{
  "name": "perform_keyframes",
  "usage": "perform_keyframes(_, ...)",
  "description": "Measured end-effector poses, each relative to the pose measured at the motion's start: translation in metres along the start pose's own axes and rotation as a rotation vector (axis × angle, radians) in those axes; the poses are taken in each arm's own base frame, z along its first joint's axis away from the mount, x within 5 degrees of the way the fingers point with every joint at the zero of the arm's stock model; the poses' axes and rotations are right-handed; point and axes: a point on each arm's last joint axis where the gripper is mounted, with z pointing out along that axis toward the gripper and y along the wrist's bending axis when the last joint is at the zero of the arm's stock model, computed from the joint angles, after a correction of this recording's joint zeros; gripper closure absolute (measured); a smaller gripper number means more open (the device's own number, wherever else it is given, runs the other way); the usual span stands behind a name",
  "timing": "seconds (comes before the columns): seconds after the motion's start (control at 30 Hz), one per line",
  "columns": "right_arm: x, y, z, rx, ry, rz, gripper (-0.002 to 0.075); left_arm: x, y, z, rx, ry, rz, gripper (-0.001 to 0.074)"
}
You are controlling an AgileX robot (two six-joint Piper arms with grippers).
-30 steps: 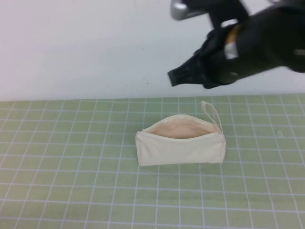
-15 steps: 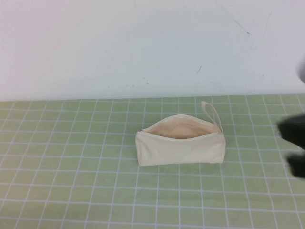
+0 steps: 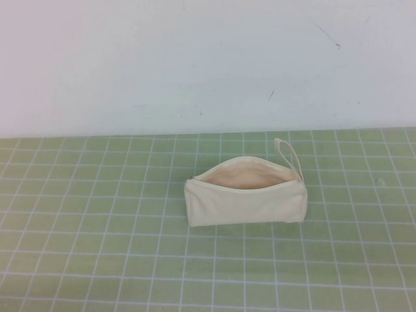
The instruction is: Put eraser into pencil case
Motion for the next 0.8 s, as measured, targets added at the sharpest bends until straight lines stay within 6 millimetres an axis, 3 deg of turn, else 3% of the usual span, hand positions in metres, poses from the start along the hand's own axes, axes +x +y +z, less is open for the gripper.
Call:
perform_keyframes(0.23, 0.056, -0.030, -0.005, 0.255, -0.134, 0.111, 0.0727, 0.000, 0.000, 0.000, 0.000, 0.000, 0.000, 0.0738)
perform_keyframes(0.53, 0.085, -0.047, -0.036, 0.654, -0.312, 0.166, 0.0727, 0.000, 0.000, 0.000, 0.000, 0.000, 0.000, 0.0738)
perform_keyframes(0.67, 0.094, -0.047, -0.043, 0.742, -0.358, 0.169, 0.0727, 0.000, 0.000, 0.000, 0.001, 0.000, -0.002, 0.0738)
perform_keyframes(0.8, 0.107, -0.047, -0.038, 0.758, -0.331, 0.186, 0.0727, 0.000, 0.000, 0.000, 0.001, 0.000, -0.002, 0.0738)
